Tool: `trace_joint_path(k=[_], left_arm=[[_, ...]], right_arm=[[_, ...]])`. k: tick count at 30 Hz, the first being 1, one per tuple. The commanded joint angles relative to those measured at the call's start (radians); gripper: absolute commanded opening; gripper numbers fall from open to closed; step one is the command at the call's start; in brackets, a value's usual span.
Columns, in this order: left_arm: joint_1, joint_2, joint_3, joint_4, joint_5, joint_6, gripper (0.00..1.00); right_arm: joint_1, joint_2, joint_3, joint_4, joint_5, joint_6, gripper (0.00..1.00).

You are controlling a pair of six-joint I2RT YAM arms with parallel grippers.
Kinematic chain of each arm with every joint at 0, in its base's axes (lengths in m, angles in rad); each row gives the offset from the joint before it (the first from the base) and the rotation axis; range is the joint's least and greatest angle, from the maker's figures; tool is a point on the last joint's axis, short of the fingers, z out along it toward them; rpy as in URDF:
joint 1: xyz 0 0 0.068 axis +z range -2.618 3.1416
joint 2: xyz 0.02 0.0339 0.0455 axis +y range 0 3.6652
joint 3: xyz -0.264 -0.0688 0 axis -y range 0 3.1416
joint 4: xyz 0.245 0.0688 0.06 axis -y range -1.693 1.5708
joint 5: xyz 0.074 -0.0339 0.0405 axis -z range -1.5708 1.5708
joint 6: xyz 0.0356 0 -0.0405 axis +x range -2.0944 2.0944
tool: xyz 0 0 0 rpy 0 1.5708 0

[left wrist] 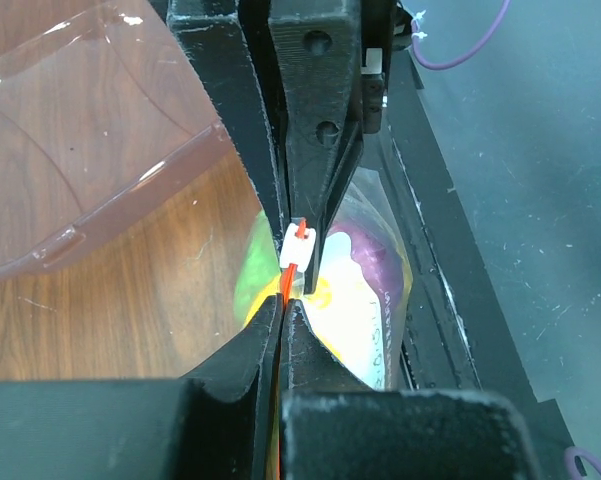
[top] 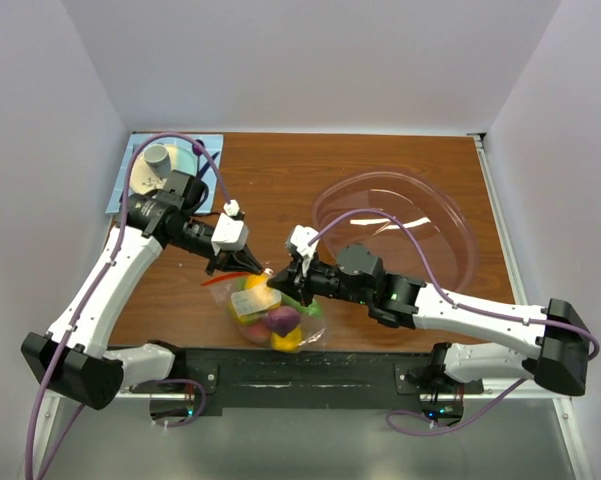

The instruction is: Open the zip-top bag and remove the fake food

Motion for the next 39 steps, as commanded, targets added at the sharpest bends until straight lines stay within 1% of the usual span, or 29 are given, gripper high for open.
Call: trace_joint_path(k=[1, 2, 3, 4, 5, 6, 7, 9, 11, 15, 18, 19, 20, 21, 22, 23, 24, 27, 29, 32, 33, 35, 36, 38, 39], left_arm=[[0.001, -0.031, -0.023, -0.001, 0.041, -0.010, 0.16], [0.000, -0.031, -0.020, 0.002, 0.048, -0.025, 0.33], [0.001, -0.030, -0.018, 0.019, 0.054, -0.039, 0.46], [0.001, -0.037, -0.015, 0.031, 0.063, -0.054, 0.71], [0.000, -0.043, -0.014, 0.046, 0.085, -0.083, 0.83], [0.000, -0.051, -0.015, 0.085, 0.097, -0.099, 0.89], [0.000, -0.069, -0.021, 0.108, 0.108, -0.115, 0.92], [0.000, -0.086, -0.041, 0.190, 0.126, -0.178, 0.93], [0.000, -0.103, -0.059, 0.240, 0.136, -0.223, 0.92], [0.000, -0.099, -0.064, 0.266, 0.169, -0.254, 0.87], [-0.006, -0.109, -0.073, 0.283, 0.182, -0.267, 0.81], [-0.009, -0.126, -0.084, 0.306, 0.179, -0.289, 0.75], [-0.012, -0.140, -0.116, 0.344, 0.157, -0.386, 0.70], [-0.015, -0.154, -0.138, 0.466, 0.137, -0.458, 0.63], [-0.023, -0.184, -0.161, 0.529, 0.113, -0.528, 0.54], [-0.025, -0.198, -0.197, 0.577, 0.063, -0.609, 0.52], [-0.028, -0.211, -0.208, 0.624, 0.048, -0.622, 0.50], [-0.034, -0.217, -0.205, 0.607, 0.036, -0.614, 0.46], [-0.035, -0.212, -0.202, 0.600, 0.034, -0.602, 0.46], [-0.035, -0.212, -0.198, 0.590, 0.027, -0.584, 0.40], [-0.035, -0.211, -0.196, 0.584, 0.025, -0.582, 0.33], [-0.035, -0.208, -0.193, 0.573, 0.027, -0.564, 0.24], [-0.035, -0.206, -0.193, 0.558, 0.027, -0.556, 0.17], [-0.035, -0.199, -0.185, 0.536, 0.019, -0.525, 0.11], [-0.035, -0.194, -0.181, 0.507, 0.014, -0.513, 0.06]], right_arm=[[0.004, -0.037, 0.056, -0.003, -0.041, -0.021, 0.00], [0.004, -0.035, 0.059, -0.006, -0.048, -0.021, 0.00], [0.003, -0.031, 0.065, -0.013, -0.051, -0.021, 0.00], [0.004, -0.029, 0.069, -0.017, -0.055, -0.022, 0.00], [0.003, -0.026, 0.072, -0.020, -0.060, -0.022, 0.00], [0.004, -0.020, 0.075, -0.020, -0.067, -0.021, 0.00], [0.004, -0.017, 0.076, -0.022, -0.069, -0.021, 0.00], [0.004, -0.012, 0.079, -0.022, -0.077, -0.018, 0.00], [0.004, -0.009, 0.084, -0.023, -0.077, -0.018, 0.00], [0.004, -0.005, 0.093, -0.026, -0.075, -0.016, 0.00], [0.004, 0.003, 0.104, -0.033, -0.074, -0.016, 0.00], [0.004, 0.006, 0.105, -0.034, -0.074, -0.018, 0.00], [0.004, 0.009, 0.107, -0.033, -0.074, -0.018, 0.00], [0.004, 0.011, 0.111, -0.033, -0.074, -0.018, 0.00], [0.004, 0.012, 0.113, -0.034, -0.072, -0.018, 0.00], [0.004, 0.015, 0.115, -0.034, -0.071, -0.016, 0.00], [0.004, 0.017, 0.118, -0.034, -0.071, -0.018, 0.00], [0.004, 0.021, 0.125, -0.037, -0.061, -0.019, 0.00], [0.004, 0.027, 0.130, -0.040, -0.060, -0.019, 0.00], [0.003, 0.034, 0.142, -0.049, -0.060, -0.021, 0.00], [0.003, 0.035, 0.147, -0.049, -0.058, -0.022, 0.00], [0.003, 0.038, 0.150, -0.052, -0.054, -0.021, 0.00], [0.003, 0.038, 0.151, -0.052, -0.052, -0.021, 0.00], [0.003, 0.034, 0.153, -0.052, -0.042, -0.022, 0.00], [0.003, 0.031, 0.153, -0.054, -0.038, -0.025, 0.00]])
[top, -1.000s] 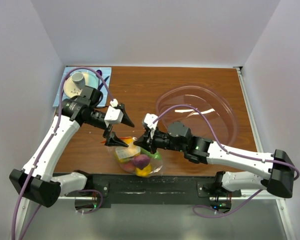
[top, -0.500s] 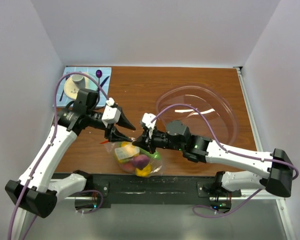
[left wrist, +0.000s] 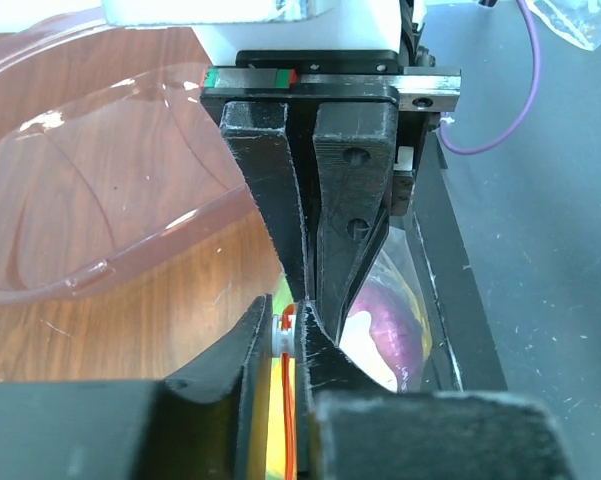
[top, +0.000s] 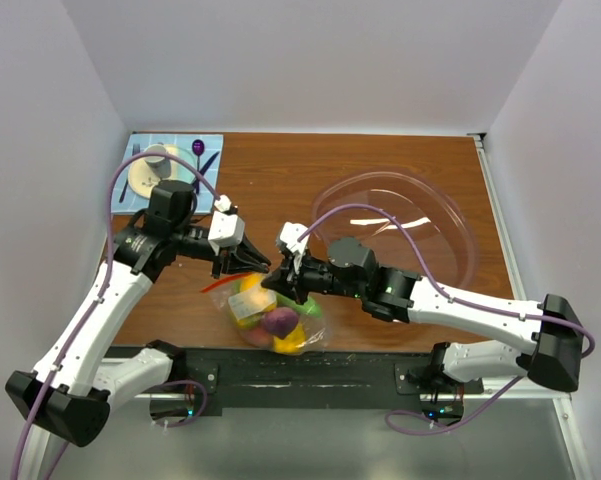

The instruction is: Open the zip-top bag and remove the fake food

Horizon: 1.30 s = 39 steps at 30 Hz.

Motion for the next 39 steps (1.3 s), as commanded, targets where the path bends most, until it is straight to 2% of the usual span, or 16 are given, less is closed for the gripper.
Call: trace_joint_path(k=[1, 5, 8, 12, 18, 22, 32, 36, 37, 39], left_arm=[[-0.005, 0.020, 0.028, -0.050, -0.014, 0.060, 0.05], [-0.005, 0.038, 0.051, -0.121, -0.023, 0.114, 0.09], [-0.005, 0.044, 0.059, -0.148, -0.038, 0.133, 0.17], [-0.005, 0.055, 0.061, -0.167, -0.054, 0.154, 0.08], [-0.005, 0.096, 0.076, -0.200, -0.041, 0.188, 0.00], [-0.005, 0.123, 0.091, -0.208, -0.057, 0.192, 0.00], [0.002, 0.120, 0.051, -0.204, -0.284, 0.235, 0.00], [0.099, 0.115, 0.050, -0.182, -0.290, 0.240, 0.00], [0.172, 0.126, 0.059, -0.181, -0.279, 0.243, 0.00], [0.231, 0.147, 0.079, -0.197, -0.297, 0.271, 0.00]], right_arm=[[0.001, -0.019, 0.059, 0.025, 0.022, -0.016, 0.00], [-0.014, -0.057, 0.048, 0.019, 0.054, -0.023, 0.00], [-0.031, -0.083, 0.033, 0.018, 0.068, -0.025, 0.00], [-0.046, -0.120, 0.022, 0.018, 0.071, -0.017, 0.00], [-0.052, -0.154, -0.003, 0.024, 0.082, -0.005, 0.00], [-0.056, -0.172, -0.013, 0.019, 0.077, -0.002, 0.00], [-0.054, -0.280, -0.044, -0.013, 0.105, 0.001, 0.00], [-0.054, -0.303, -0.065, -0.015, 0.123, 0.004, 0.00], [-0.056, -0.306, -0.070, -0.010, 0.129, 0.006, 0.00], [-0.054, -0.315, -0.095, 0.001, 0.134, 0.015, 0.00]])
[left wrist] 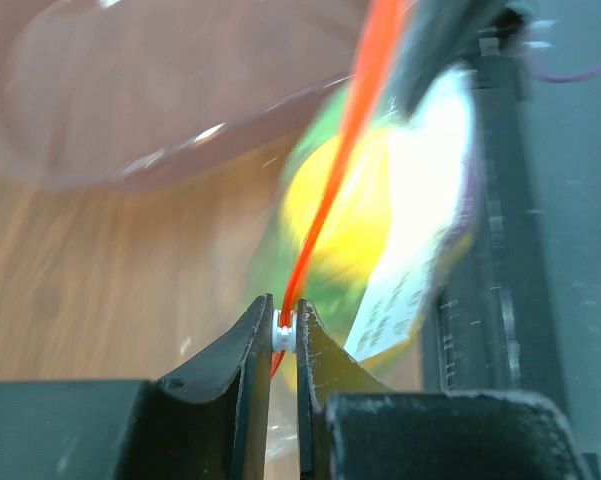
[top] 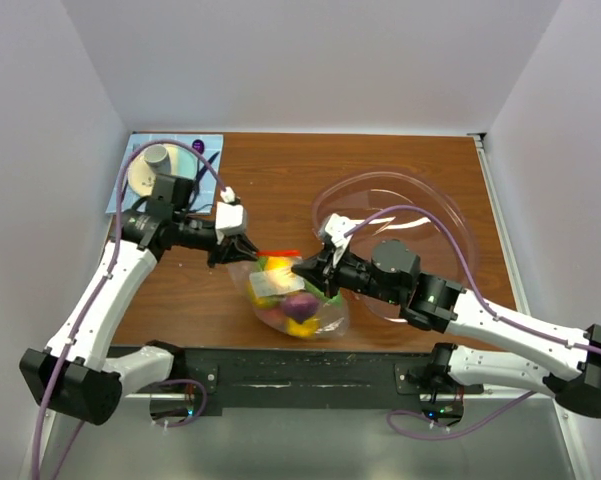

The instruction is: Open the zip-top bag and remove the fake food

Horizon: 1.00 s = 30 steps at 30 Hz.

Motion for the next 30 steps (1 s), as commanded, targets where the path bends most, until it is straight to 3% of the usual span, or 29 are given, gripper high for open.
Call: trace_joint_path(k=[1, 11, 18, 23, 30], left_arm=[[0.184, 0.051, 0.038, -0.027, -0.160, 0.072, 0.00], [0.338, 0.116, 0.090, -0.090, -0.246, 0.164, 0.00], [0.525, 0.192, 0.201, -0.136, -0.223, 0.235, 0.00], [0.540, 0.221, 0.212, -0.175, -0.170, 0.243, 0.00], [0.539, 0.142, 0.141, -0.196, -0.139, 0.230, 0.00]], right_arm=[[-0.003, -0.064, -0.024, 0.103, 0.025, 0.021, 0.00], [-0.003, 0.037, -0.063, 0.177, 0.013, 0.044, 0.00], [-0.001, 0.052, -0.072, 0.174, 0.011, 0.038, 0.00], [-0.001, 0.064, -0.118, 0.180, -0.016, 0.061, 0.00], [-0.001, 0.086, -0.218, 0.146, 0.025, 0.086, 0.00]])
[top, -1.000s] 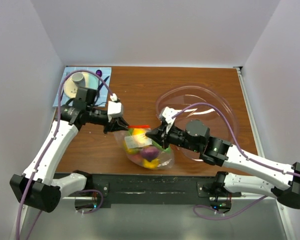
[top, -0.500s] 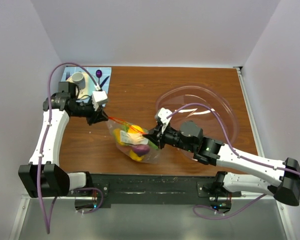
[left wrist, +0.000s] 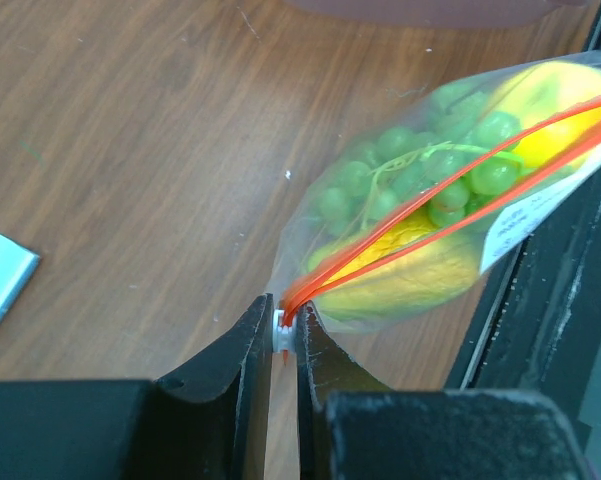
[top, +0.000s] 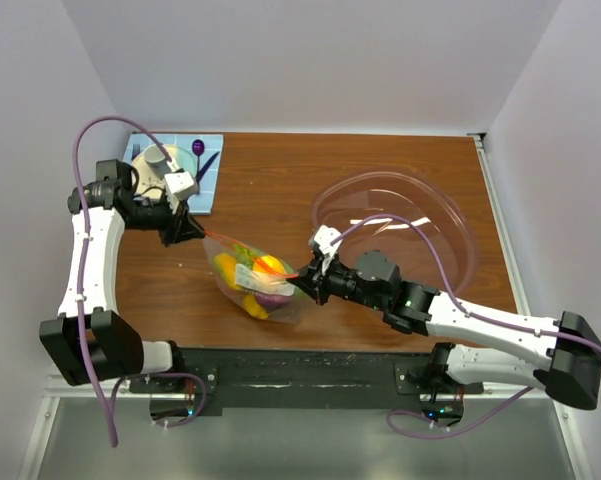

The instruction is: Open the zip-top bag and remove the fake food

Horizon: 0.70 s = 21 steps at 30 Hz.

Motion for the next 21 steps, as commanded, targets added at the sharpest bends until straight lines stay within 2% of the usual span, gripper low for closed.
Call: trace_joint_path(k=[1, 4, 6, 7, 8, 11, 15, 21], left_arm=[[0.047, -0.066, -0.008, 0.082, -0.071, 0.054, 0.00], [0.047, -0.091, -0.004, 0.058, -0.083, 0.067, 0.00], [0.044, -0.094, 0.001, -0.028, -0.039, 0.136, 0.00], [0.044, -0.094, 0.010, -0.054, -0.024, 0.152, 0.00], [0.041, -0.092, 0.013, -0.088, -0.002, 0.158, 0.00], [-0.018, -0.111, 0.004, -0.088, -0.031, 0.100, 0.00], [-0.161, -0.151, -0.040, -0.087, -0.063, 0.042, 0.06], [-0.194, -0.174, -0.051, -0.088, -0.034, -0.003, 0.06]], right_arm=[[0.002, -0.006, -0.063, -0.068, 0.018, 0.024, 0.00], [0.004, -0.013, -0.069, -0.090, 0.026, 0.022, 0.01], [0.005, -0.008, -0.043, -0.117, 0.028, 0.022, 0.12], [0.010, -0.010, -0.029, -0.149, 0.035, 0.021, 0.20], [0.014, -0.014, -0.012, -0.172, 0.041, 0.016, 0.34], [0.048, -0.028, 0.096, -0.254, 0.121, 0.019, 0.53], [0.086, -0.014, 0.224, -0.315, 0.169, 0.071, 0.57], [0.135, 0.062, 0.388, -0.361, 0.186, 0.088, 0.54]])
